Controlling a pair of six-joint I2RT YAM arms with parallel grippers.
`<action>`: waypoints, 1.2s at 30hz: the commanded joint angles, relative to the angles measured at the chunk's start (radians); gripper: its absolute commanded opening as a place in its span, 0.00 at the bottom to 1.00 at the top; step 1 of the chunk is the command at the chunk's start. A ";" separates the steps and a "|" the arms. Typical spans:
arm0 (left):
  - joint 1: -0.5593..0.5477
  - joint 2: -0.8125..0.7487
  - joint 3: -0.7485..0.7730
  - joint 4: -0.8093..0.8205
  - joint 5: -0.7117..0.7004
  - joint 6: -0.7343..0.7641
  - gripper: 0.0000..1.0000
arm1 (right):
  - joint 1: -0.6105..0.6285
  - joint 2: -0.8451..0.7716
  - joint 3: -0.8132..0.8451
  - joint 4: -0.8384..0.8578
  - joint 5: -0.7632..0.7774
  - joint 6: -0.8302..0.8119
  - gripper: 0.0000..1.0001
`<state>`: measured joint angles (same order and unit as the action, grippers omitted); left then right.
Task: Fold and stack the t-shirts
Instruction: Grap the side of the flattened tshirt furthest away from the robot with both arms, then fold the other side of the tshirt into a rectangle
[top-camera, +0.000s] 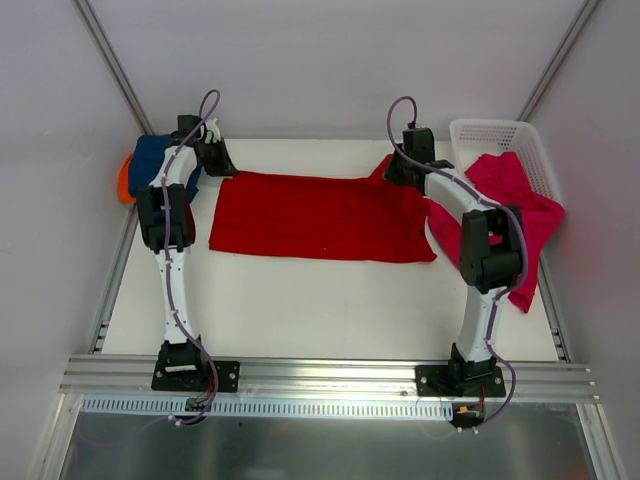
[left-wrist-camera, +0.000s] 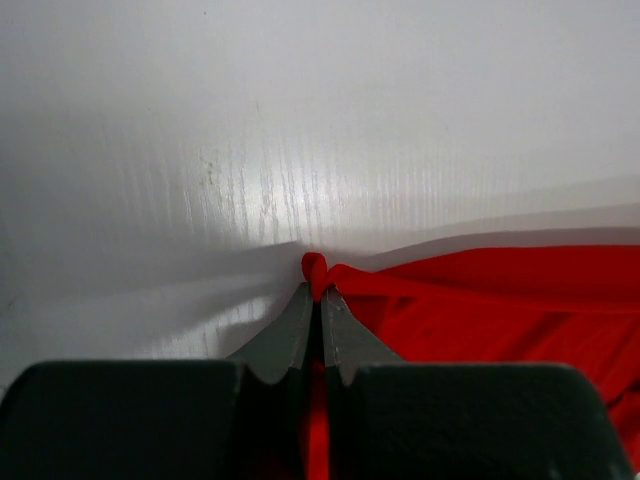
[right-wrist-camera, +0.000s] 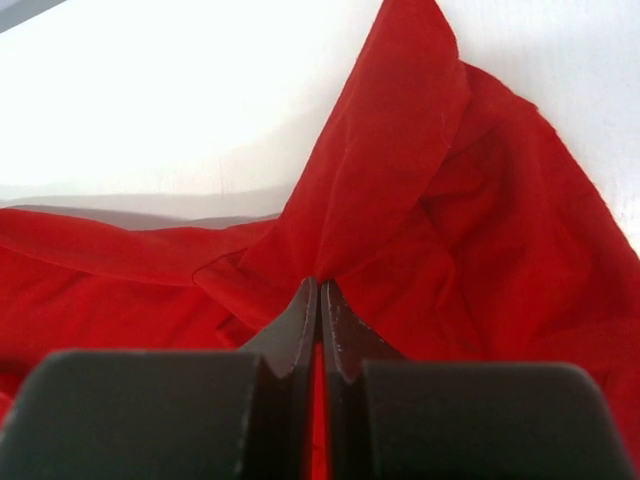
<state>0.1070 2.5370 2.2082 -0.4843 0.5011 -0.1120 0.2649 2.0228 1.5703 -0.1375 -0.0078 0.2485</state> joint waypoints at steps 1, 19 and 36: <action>0.016 -0.126 -0.031 0.003 -0.016 0.041 0.00 | -0.009 -0.099 -0.029 0.009 0.034 -0.018 0.00; 0.031 -0.336 -0.278 0.010 -0.139 0.086 0.00 | -0.006 -0.263 -0.211 -0.007 0.034 -0.023 0.00; 0.030 -0.486 -0.485 0.058 -0.042 0.132 0.00 | 0.010 -0.383 -0.384 0.004 0.043 0.006 0.00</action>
<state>0.1196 2.1567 1.7405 -0.4713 0.4454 -0.0109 0.2722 1.7199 1.2026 -0.1432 0.0067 0.2470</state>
